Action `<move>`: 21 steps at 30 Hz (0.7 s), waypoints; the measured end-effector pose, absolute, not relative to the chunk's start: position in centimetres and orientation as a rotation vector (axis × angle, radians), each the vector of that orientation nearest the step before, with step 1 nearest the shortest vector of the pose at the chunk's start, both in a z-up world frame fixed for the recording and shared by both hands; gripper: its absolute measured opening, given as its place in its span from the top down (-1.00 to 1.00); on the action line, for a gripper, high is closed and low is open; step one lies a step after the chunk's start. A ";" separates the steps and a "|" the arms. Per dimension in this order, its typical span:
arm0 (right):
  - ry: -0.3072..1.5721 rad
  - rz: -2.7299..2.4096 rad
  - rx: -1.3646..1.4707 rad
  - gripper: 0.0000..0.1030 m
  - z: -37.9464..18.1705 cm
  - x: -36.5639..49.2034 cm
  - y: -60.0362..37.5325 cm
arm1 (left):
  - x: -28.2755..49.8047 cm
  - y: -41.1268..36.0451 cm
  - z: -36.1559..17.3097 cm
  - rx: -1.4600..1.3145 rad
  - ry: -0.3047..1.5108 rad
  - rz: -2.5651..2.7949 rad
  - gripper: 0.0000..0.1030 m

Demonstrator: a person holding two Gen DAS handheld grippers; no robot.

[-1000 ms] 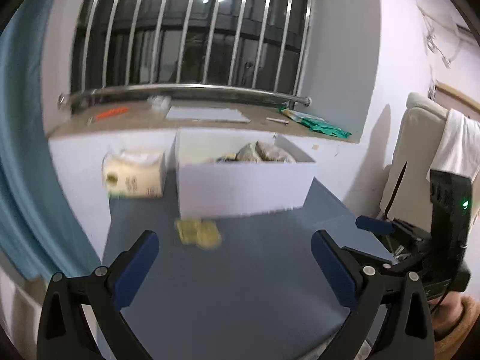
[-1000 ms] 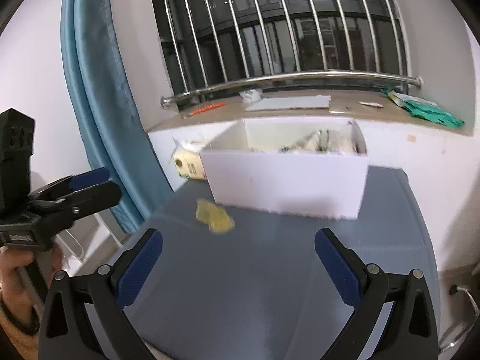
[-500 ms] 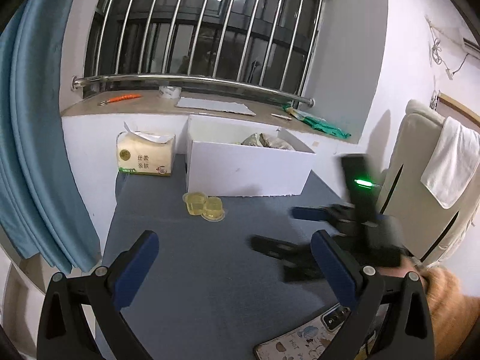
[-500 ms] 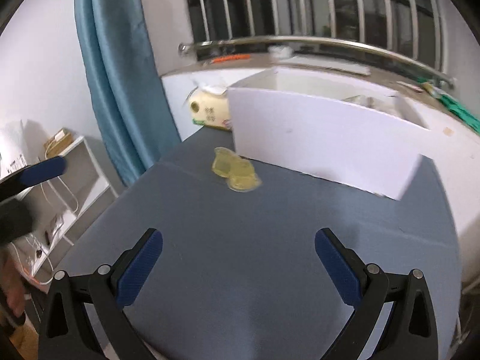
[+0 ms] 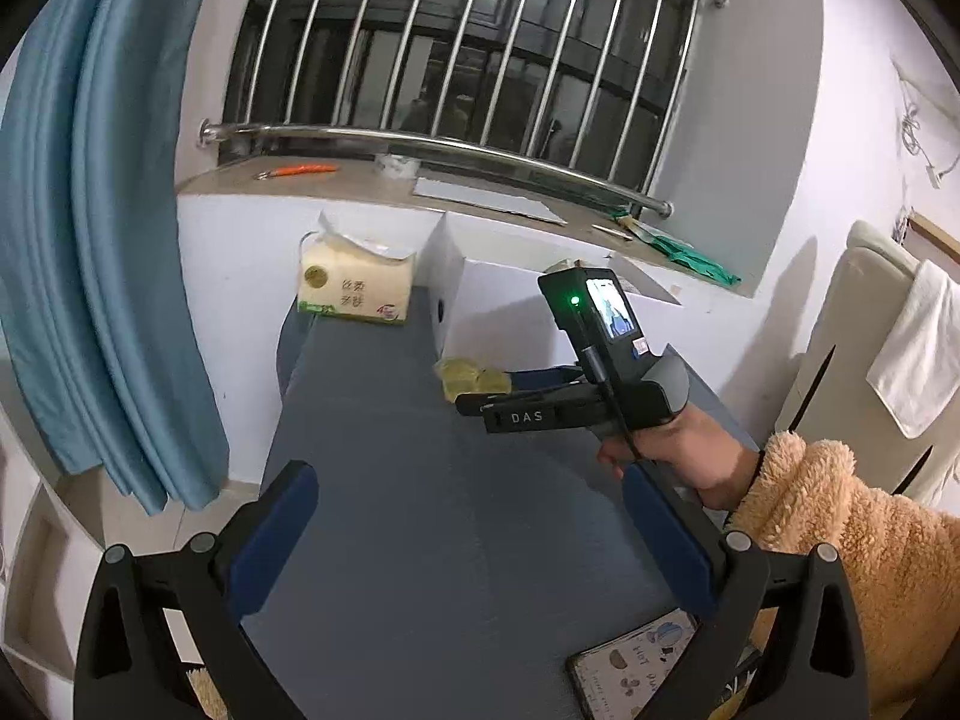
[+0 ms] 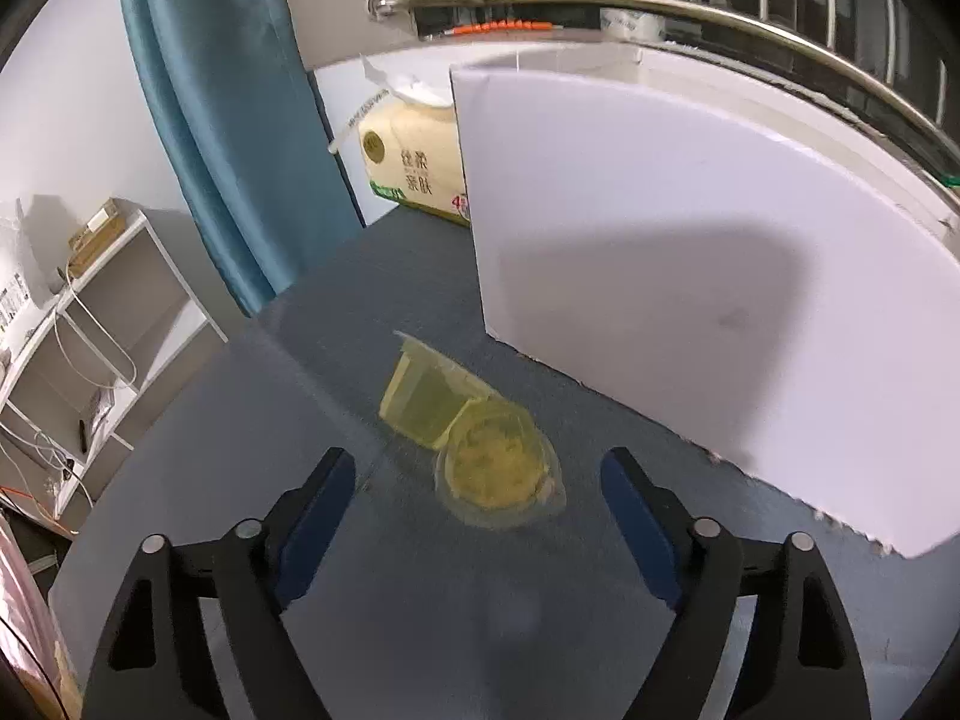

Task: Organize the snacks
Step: 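Grasp a yellow jelly cup with the right gripper, then drop the jelly cup into the box while the left gripper drops the other jelly cup in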

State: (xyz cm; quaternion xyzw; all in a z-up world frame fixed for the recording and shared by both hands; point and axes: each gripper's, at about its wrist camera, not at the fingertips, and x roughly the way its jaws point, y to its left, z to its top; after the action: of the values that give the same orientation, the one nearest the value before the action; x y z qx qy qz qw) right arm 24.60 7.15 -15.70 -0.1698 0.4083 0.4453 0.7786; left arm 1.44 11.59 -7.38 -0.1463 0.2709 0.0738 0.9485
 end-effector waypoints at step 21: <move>0.747 0.957 -0.196 0.20 -9.0 17.3 -6.0 | 15.7 13.2 -11.1 -0.273 0.717 0.115 -1.00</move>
State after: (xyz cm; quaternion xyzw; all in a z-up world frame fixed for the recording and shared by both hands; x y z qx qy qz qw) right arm 17.32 -5.96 -9.02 -0.0920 0.3504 0.4489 0.8169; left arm 15.66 13.16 -11.11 -0.1330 0.3497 0.0559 0.9257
